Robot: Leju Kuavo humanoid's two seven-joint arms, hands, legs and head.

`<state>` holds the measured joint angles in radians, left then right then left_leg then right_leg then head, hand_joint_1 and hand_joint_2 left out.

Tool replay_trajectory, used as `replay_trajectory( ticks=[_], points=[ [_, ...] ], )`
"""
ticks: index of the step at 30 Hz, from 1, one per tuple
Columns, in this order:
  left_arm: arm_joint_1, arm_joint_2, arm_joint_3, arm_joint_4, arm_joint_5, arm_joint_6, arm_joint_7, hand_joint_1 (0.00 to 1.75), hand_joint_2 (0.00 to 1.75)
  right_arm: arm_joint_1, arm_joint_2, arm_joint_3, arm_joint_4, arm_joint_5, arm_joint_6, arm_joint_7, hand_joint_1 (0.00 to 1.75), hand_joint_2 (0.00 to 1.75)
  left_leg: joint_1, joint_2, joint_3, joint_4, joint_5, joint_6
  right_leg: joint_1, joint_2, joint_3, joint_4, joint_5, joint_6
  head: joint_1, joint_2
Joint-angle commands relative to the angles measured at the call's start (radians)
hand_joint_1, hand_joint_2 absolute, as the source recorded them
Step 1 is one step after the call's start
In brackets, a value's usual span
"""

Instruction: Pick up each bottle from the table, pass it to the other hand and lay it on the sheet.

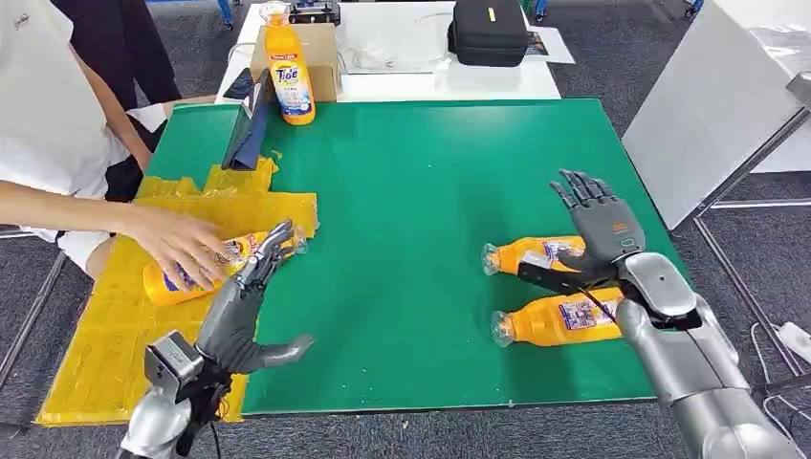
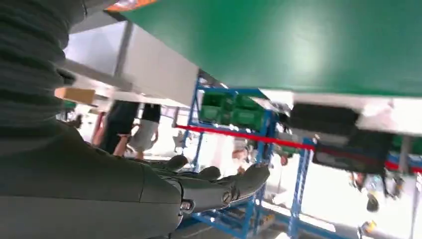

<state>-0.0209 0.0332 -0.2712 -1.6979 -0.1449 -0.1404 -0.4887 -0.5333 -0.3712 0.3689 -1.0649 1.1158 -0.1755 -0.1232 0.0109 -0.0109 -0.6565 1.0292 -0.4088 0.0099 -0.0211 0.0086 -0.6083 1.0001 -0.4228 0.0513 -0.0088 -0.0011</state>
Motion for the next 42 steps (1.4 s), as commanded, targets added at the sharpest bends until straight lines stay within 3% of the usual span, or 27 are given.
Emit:
replay_trajectory(
  ticks=[1, 15, 38, 39, 40, 41, 42],
  points=[
    [-0.06, -0.007, -0.037, 0.098, 0.025, -0.014, 0.0, 0.0, 1.75, -0.145, 0.038, 0.02, 0.391, 0.001, -0.007, -0.019, 0.0, 1.75, 0.0, 0.001, 0.005, -0.001, -0.001, 0.0, 0.001, 0.0, 0.005, -0.002, 0.0, -0.002, 0.0, 0.0],
    [-0.083, -0.008, -0.039, 0.128, 0.085, -0.039, -0.005, 0.0, 1.75, -0.175, 0.084, -0.009, 0.625, -0.025, 0.018, -0.014, 0.0, 1.75, 0.001, 0.001, 0.006, -0.001, -0.001, 0.0, 0.001, -0.001, 0.006, -0.002, -0.001, -0.002, 0.0, 0.0],
    [-0.097, -0.011, -0.046, 0.141, 0.09, -0.046, -0.006, 0.0, 1.75, -0.165, 0.104, -0.017, 0.675, -0.02, 0.001, 0.026, 0.0, 1.75, 0.001, 0.0, 0.003, -0.001, 0.0, 0.0, 0.001, -0.001, 0.003, -0.001, 0.0, -0.001, 0.0, 0.0],
    [-0.1, -0.011, -0.047, 0.143, 0.09, -0.047, -0.005, 0.0, 1.75, -0.165, 0.105, -0.02, 0.681, -0.021, -0.002, 0.029, 0.07, 1.75, 0.001, 0.001, 0.007, -0.001, -0.001, 0.0, 0.002, -0.001, 0.007, -0.002, -0.001, -0.002, 0.0, 0.0],
    [-0.103, -0.011, -0.049, 0.145, 0.09, -0.048, -0.005, 0.0, 1.75, -0.164, 0.106, -0.021, 0.688, -0.018, -0.01, 0.034, 0.93, 1.75, 0.001, 0.0, 0.005, -0.001, -0.001, 0.0, 0.001, -0.001, 0.005, -0.002, -0.001, -0.002, 0.0, 0.0],
    [-0.105, -0.012, -0.05, 0.146, 0.091, -0.048, -0.005, 0.0, 1.75, -0.161, 0.107, -0.021, 0.692, -0.015, -0.015, 0.037, 1.36, 1.75, 0.001, 0.0, 0.005, -0.001, -0.001, 0.0, 0.001, -0.001, 0.005, -0.002, -0.001, -0.002, 0.0, 0.0],
    [-0.107, -0.012, -0.051, 0.147, 0.091, -0.049, -0.005, 0.0, 1.75, -0.158, 0.106, -0.02, 0.695, -0.012, -0.021, 0.04, 1.47, 1.75, 0.001, 0.0, 0.006, -0.001, -0.001, 0.0, 0.002, -0.001, 0.006, -0.002, -0.001, -0.002, 0.0, 0.0]
  ],
)
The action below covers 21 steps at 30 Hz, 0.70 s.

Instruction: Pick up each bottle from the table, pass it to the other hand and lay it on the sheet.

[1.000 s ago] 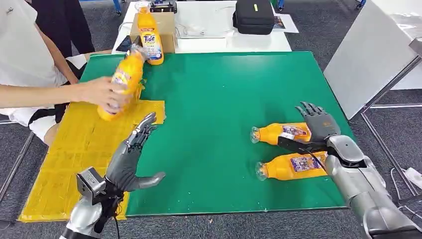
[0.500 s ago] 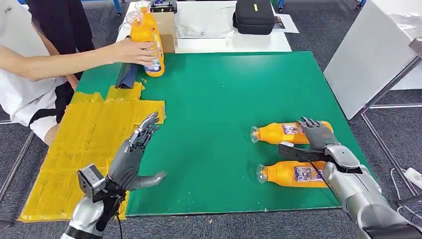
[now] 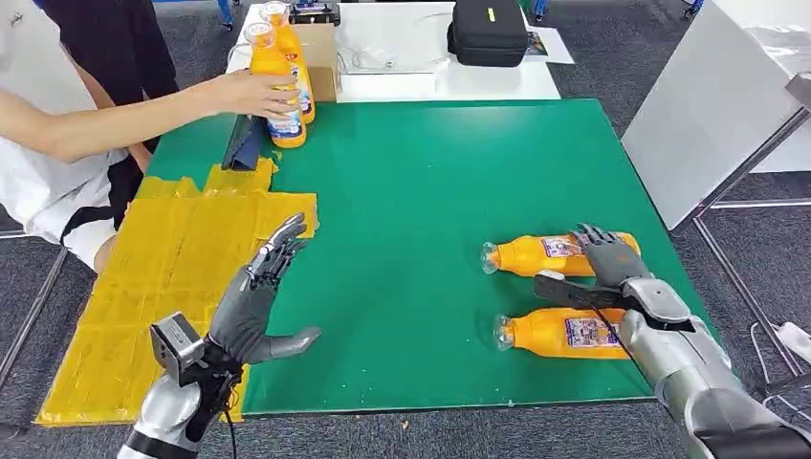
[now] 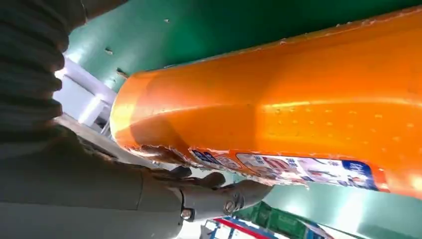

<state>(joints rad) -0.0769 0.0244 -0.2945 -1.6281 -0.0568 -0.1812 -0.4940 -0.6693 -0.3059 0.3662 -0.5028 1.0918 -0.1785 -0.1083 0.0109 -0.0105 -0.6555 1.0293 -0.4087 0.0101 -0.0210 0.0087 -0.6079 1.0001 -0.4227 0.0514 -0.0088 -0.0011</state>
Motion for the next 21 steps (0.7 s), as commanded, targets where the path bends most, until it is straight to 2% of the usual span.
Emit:
replay_trajectory(
  ticks=[1, 4, 14, 21],
  points=[
    [-0.052, -0.003, -0.029, 0.078, 0.003, -0.009, 0.001, 0.0, 1.75, -0.019, 0.04, -0.014, 0.137, 0.019, -0.023, 0.026, 1.61, 1.75, 0.001, -0.001, 0.004, -0.001, -0.001, 0.0, 0.001, -0.002, 0.005, -0.002, -0.001, -0.002, 0.0, 0.0],
    [-0.051, -0.003, -0.029, 0.079, 0.008, -0.011, 0.006, 0.0, 1.75, -0.012, 0.043, -0.016, 0.14, 0.029, -0.044, 0.031, 1.75, 1.75, 0.001, -0.001, 0.005, -0.001, -0.001, 0.0, 0.001, -0.002, 0.006, -0.002, -0.001, -0.002, 0.0, 0.0],
    [-0.047, -0.006, -0.025, 0.072, 0.02, -0.016, 0.01, 0.0, 1.75, -0.011, 0.046, 0.031, 0.145, 0.117, -0.028, 0.048, 1.75, 1.75, 0.001, -0.001, 0.004, -0.001, 0.0, 0.0, 0.001, -0.002, 0.005, -0.002, 0.0, -0.001, 0.0, 0.0],
    [-0.044, -0.008, -0.023, 0.07, 0.025, -0.021, 0.012, 0.0, 1.75, -0.007, 0.059, 0.086, 0.143, 0.195, -0.037, 0.087, 1.75, 1.75, 0.002, -0.001, 0.011, -0.002, -0.001, 0.0, 0.002, -0.002, 0.012, -0.004, -0.001, -0.002, 0.0, 0.0]
  ],
)
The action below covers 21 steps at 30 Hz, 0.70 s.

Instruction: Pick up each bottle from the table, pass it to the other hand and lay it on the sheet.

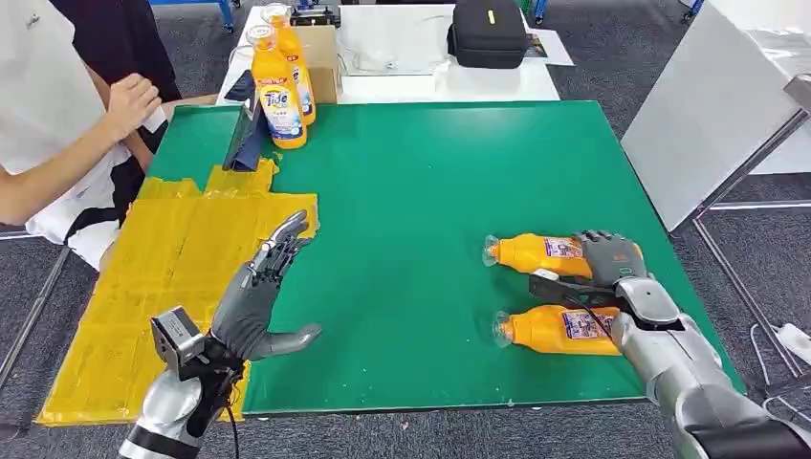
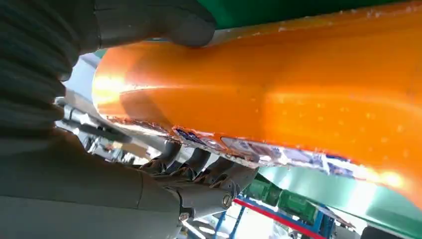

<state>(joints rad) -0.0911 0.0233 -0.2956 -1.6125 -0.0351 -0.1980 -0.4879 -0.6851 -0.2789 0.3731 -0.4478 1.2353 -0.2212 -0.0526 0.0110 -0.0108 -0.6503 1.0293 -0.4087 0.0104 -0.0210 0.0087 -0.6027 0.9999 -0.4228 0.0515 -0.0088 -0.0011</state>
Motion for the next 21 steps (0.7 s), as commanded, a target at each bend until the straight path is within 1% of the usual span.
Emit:
replay_trajectory(
  ticks=[1, 8, 9, 10, 11, 12, 20, 21],
  points=[
    [-0.03, -0.007, -0.021, 0.054, 0.003, -0.004, 0.007, 0.0, 1.75, 0.009, 0.035, 0.081, 0.088, 0.055, 0.005, 0.034, 1.75, 1.75, 0.001, 0.0, 0.004, -0.001, 0.0, 0.0, 0.002, -0.002, 0.005, -0.002, 0.0, -0.002, 0.0, 0.0],
    [-0.032, -0.008, -0.022, 0.054, 0.004, -0.005, 0.007, 0.0, 1.75, 0.004, 0.034, 0.089, 0.094, 0.067, 0.024, 0.035, 1.75, 1.75, 0.001, 0.0, 0.007, -0.001, -0.001, 0.0, 0.001, -0.002, 0.008, -0.002, 0.0, -0.001, 0.0, 0.0],
    [-0.033, -0.009, -0.022, 0.054, 0.004, -0.005, 0.007, 0.0, 1.75, 0.006, 0.034, 0.089, 0.096, 0.067, 0.025, 0.035, 1.48, 1.75, 0.001, -0.001, 0.009, -0.002, 0.0, 0.0, 0.002, -0.002, 0.01, -0.003, 0.0, -0.002, 0.0, 0.0],
    [-0.033, -0.008, -0.023, 0.052, 0.004, -0.005, 0.007, 0.0, 1.75, 0.005, 0.037, 0.084, 0.1, 0.063, 0.038, 0.034, 1.1, 1.75, 0.002, 0.0, 0.01, -0.002, 0.0, 0.0, 0.002, -0.003, 0.011, -0.004, 0.0, -0.003, 0.0, 0.0],
    [-0.034, -0.008, -0.024, 0.052, 0.004, -0.007, 0.007, 0.0, 1.75, 0.006, 0.042, 0.077, 0.105, 0.057, 0.063, 0.027, 0.44, 1.75, 0.001, -0.001, 0.008, -0.001, 0.0, 0.0, 0.002, -0.002, 0.009, -0.002, 0.0, -0.002, 0.0, 0.0],
    [-0.039, -0.008, -0.026, 0.057, 0.005, -0.009, 0.007, 0.0, 1.75, 0.004, 0.045, 0.077, 0.114, 0.056, 0.095, 0.026, 0.03, 1.75, 0.002, -0.001, 0.011, -0.003, 0.0, 0.0, 0.003, -0.003, 0.012, -0.005, 0.0, -0.003, 0.0, 0.0],
    [-0.04, -0.01, -0.027, 0.058, 0.004, -0.009, 0.008, 0.0, 1.75, 0.006, 0.045, 0.077, 0.114, 0.055, 0.095, 0.024, 0.03, 1.75, 0.001, -0.001, 0.01, -0.002, -0.001, 0.0, 0.002, -0.002, 0.011, -0.003, 0.0, -0.002, 0.0, 0.0],
    [-0.042, -0.009, -0.028, 0.06, 0.005, -0.01, 0.008, 0.0, 1.75, 0.003, 0.044, 0.079, 0.115, 0.058, 0.108, 0.02, 0.0, 1.75, 0.002, -0.001, 0.011, -0.003, 0.0, 0.0, 0.003, -0.004, 0.012, -0.004, 0.0, -0.003, 0.0, 0.0]
  ],
)
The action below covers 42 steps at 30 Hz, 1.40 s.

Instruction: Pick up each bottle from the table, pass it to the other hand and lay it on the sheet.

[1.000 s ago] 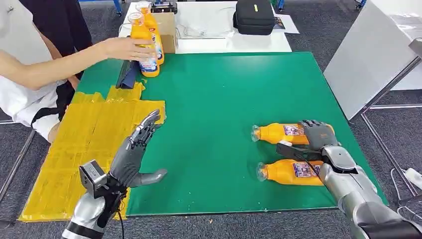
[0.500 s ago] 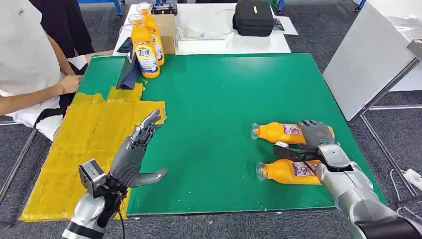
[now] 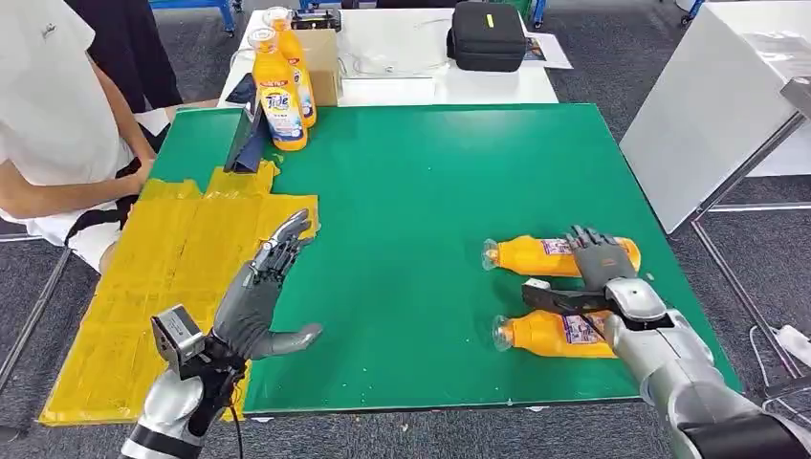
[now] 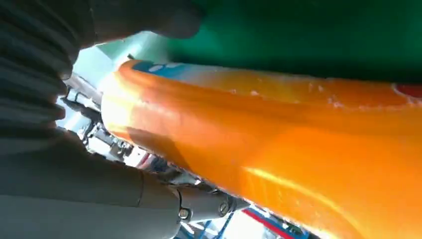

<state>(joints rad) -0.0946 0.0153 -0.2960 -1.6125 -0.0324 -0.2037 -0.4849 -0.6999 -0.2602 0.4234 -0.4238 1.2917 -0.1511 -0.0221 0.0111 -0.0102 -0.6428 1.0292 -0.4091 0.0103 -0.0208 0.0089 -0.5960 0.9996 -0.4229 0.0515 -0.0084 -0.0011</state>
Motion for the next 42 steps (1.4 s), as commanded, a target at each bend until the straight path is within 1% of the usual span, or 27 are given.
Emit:
replay_trajectory(
  ticks=[1, 4, 12, 15, 16, 17, 18, 23, 26, 28, 29, 31, 32, 33, 36, 37, 38, 39, 40, 41, 42],
  points=[
    [-0.041, -0.003, -0.029, 0.064, 0.002, -0.004, 0.005, 0.0, 1.75, 0.018, 0.029, 0.027, 0.095, 0.0, 0.048, -0.011, 0.0, 1.75, 0.001, -0.002, 0.003, -0.002, 0.0, 0.0, 0.002, -0.003, 0.005, -0.003, 0.0, -0.002, 0.0, 0.0],
    [-0.051, -0.005, -0.039, 0.074, 0.001, -0.004, 0.005, 0.0, 1.75, 0.022, 0.034, 0.022, 0.115, -0.008, 0.105, -0.013, 0.0, 1.75, 0.001, -0.002, 0.003, -0.001, 0.0, 0.0, 0.002, -0.003, 0.004, -0.003, 0.0, -0.002, 0.0, 0.0],
    [-0.059, -0.008, -0.042, 0.079, 0.002, -0.003, 0.004, 0.0, 1.75, 0.035, 0.038, 0.018, 0.127, -0.012, 0.12, -0.013, 0.0, 1.75, 0.002, -0.003, 0.005, -0.002, 0.0, 0.0, 0.003, -0.004, 0.007, -0.004, -0.001, -0.002, 0.0, 0.0],
    [-0.062, -0.007, -0.045, 0.08, 0.004, -0.001, 0.0, 0.0, 1.75, 0.032, 0.041, 0.018, 0.135, -0.014, 0.141, -0.014, 0.0, 1.75, 0.002, -0.003, 0.007, -0.003, 0.0, 0.0, 0.003, -0.005, 0.009, -0.005, 0.0, -0.002, 0.0, 0.0],
    [-0.066, -0.005, -0.049, 0.082, 0.006, 0.0, -0.003, 0.0, 1.75, 0.032, 0.038, 0.015, 0.138, -0.018, 0.17, -0.019, 0.16, 1.75, 0.002, -0.003, 0.007, -0.002, 0.0, 0.0, 0.003, -0.004, 0.008, -0.004, -0.001, -0.002, 0.0, 0.0],
    [-0.068, -0.006, -0.051, 0.083, 0.006, 0.001, -0.005, 0.0, 1.75, 0.031, 0.036, 0.012, 0.142, -0.023, 0.187, -0.027, 1.34, 1.75, 0.002, -0.003, 0.007, -0.002, 0.0, 0.0, 0.002, -0.004, 0.008, -0.003, -0.001, -0.001, 0.0, 0.0],
    [-0.07, -0.006, -0.052, 0.085, 0.007, 0.001, -0.006, 0.0, 1.75, 0.031, 0.034, 0.01, 0.143, -0.027, 0.196, -0.033, 1.73, 1.75, 0.002, -0.003, 0.007, -0.003, 0.001, 0.0, 0.003, -0.005, 0.009, -0.005, 0.0, -0.002, 0.0, 0.0],
    [-0.073, -0.005, -0.057, 0.091, 0.009, 0.005, -0.011, 0.0, 1.75, 0.029, 0.029, 0.005, 0.143, -0.036, 0.214, -0.046, 1.75, 1.75, 0.002, -0.001, 0.009, -0.002, -0.001, 0.0, 0.003, -0.003, 0.009, -0.005, 0.0, -0.001, 0.0, 0.0],
    [-0.069, -0.004, -0.057, 0.088, 0.01, 0.006, -0.013, 0.0, 1.75, 0.026, 0.032, 0.003, 0.14, -0.039, 0.214, -0.05, 1.75, 1.75, 0.002, -0.004, 0.011, -0.003, 0.0, 0.0, 0.003, -0.006, 0.006, -0.006, 0.0, -0.002, 0.0, 0.0],
    [-0.065, -0.002, -0.057, 0.085, 0.011, 0.008, -0.014, 0.0, 1.75, 0.024, 0.035, 0.002, 0.133, -0.04, 0.199, -0.051, 1.75, 1.75, 0.002, -0.002, 0.013, -0.002, -0.003, 0.001, 0.002, -0.003, 0.004, -0.004, -0.002, -0.001, 0.0, 0.0],
    [-0.065, -0.002, -0.057, 0.085, 0.011, 0.008, -0.014, 0.0, 1.75, 0.024, 0.035, 0.002, 0.133, -0.04, 0.199, -0.051, 1.75, 1.75, 0.002, -0.002, 0.012, -0.003, -0.002, 0.001, 0.003, -0.004, 0.004, -0.006, -0.001, -0.001, 0.0, 0.0],
    [-0.065, -0.002, -0.057, 0.085, 0.011, 0.008, -0.014, 0.0, 1.75, 0.024, 0.035, 0.002, 0.133, -0.04, 0.199, -0.051, 1.75, 1.75, 0.002, -0.001, 0.013, -0.002, -0.003, 0.001, 0.002, -0.002, 0.012, -0.005, -0.001, -0.001, 0.0, 0.0],
    [-0.065, -0.002, -0.057, 0.085, 0.011, 0.008, -0.014, 0.0, 1.75, 0.024, 0.035, 0.002, 0.133, -0.04, 0.199, -0.051, 1.75, 1.75, 0.002, -0.002, 0.014, -0.004, -0.002, 0.001, 0.003, -0.004, 0.015, -0.007, -0.001, -0.002, 0.0, 0.0],
    [-0.065, -0.002, -0.057, 0.085, 0.011, 0.008, -0.014, 0.0, 1.75, 0.024, 0.035, 0.002, 0.133, -0.04, 0.199, -0.051, 1.75, 1.75, 0.002, -0.002, 0.014, -0.002, -0.003, 0.001, 0.002, -0.003, 0.015, -0.005, -0.002, -0.001, 0.0, 0.0],
    [-0.054, 0.001, -0.053, 0.069, 0.012, 0.011, -0.015, 0.0, 1.75, 0.025, 0.042, 0.003, 0.12, -0.032, 0.125, -0.025, 1.75, 1.75, 0.002, -0.001, 0.014, -0.003, -0.002, 0.001, 0.002, -0.003, 0.014, -0.006, -0.001, -0.001, 0.0, 0.0],
    [-0.048, 0.001, -0.05, 0.059, 0.011, 0.013, -0.012, 0.0, 1.75, 0.025, 0.047, 0.003, 0.111, -0.024, 0.066, 0.001, 1.75, 1.75, 0.002, 0.0, 0.013, -0.001, -0.003, 0.001, 0.002, -0.001, 0.013, -0.004, -0.001, 0.0, 0.0, 0.0],
    [-0.035, 0.001, -0.045, 0.042, 0.008, 0.017, -0.005, 0.0, 1.75, 0.028, 0.056, 0.004, 0.096, -0.007, -0.021, 0.038, 1.75, 1.75, 0.002, 0.0, 0.013, -0.002, -0.003, 0.001, 0.003, -0.002, 0.014, -0.005, -0.001, -0.001, 0.0, 0.0],
    [-0.031, 0.003, -0.044, 0.036, 0.008, 0.017, -0.004, 0.0, 1.75, 0.024, 0.063, 0.004, 0.097, -0.004, -0.017, 0.043, 1.75, 1.75, 0.002, 0.001, 0.013, -0.002, -0.003, 0.001, 0.002, -0.001, 0.013, -0.005, -0.001, -0.001, 0.0, 0.0],
    [-0.021, 0.002, -0.039, 0.022, 0.004, 0.019, 0.005, 0.0, 1.75, 0.035, 0.068, -0.004, 0.068, 0.016, -0.149, 0.083, 1.75, 1.75, 0.002, 0.002, 0.013, -0.001, -0.003, 0.001, 0.002, 0.0, 0.013, -0.004, -0.001, -0.001, 0.0, 0.0],
    [-0.01, 0.0, -0.038, 0.01, 0.0, 0.02, 0.013, 0.0, 1.75, 0.056, 0.086, -0.056, 0.026, 0.007, -0.363, 0.11, 1.75, 1.75, 0.002, 0.004, 0.013, -0.002, -0.003, 0.001, 0.003, 0.001, 0.013, -0.005, 0.0, -0.002, 0.0, 0.0],
    [-0.004, -0.001, -0.039, 0.005, -0.002, 0.022, 0.018, 0.0, 1.75, 0.06, 0.1, -0.084, 0.009, 0.002, -0.42, 0.106, 1.75, 1.75, 0.002, 0.004, 0.011, -0.002, -0.003, 0.001, 0.002, 0.002, 0.012, -0.004, 0.0, -0.001, 0.0, 0.0]
  ],
)
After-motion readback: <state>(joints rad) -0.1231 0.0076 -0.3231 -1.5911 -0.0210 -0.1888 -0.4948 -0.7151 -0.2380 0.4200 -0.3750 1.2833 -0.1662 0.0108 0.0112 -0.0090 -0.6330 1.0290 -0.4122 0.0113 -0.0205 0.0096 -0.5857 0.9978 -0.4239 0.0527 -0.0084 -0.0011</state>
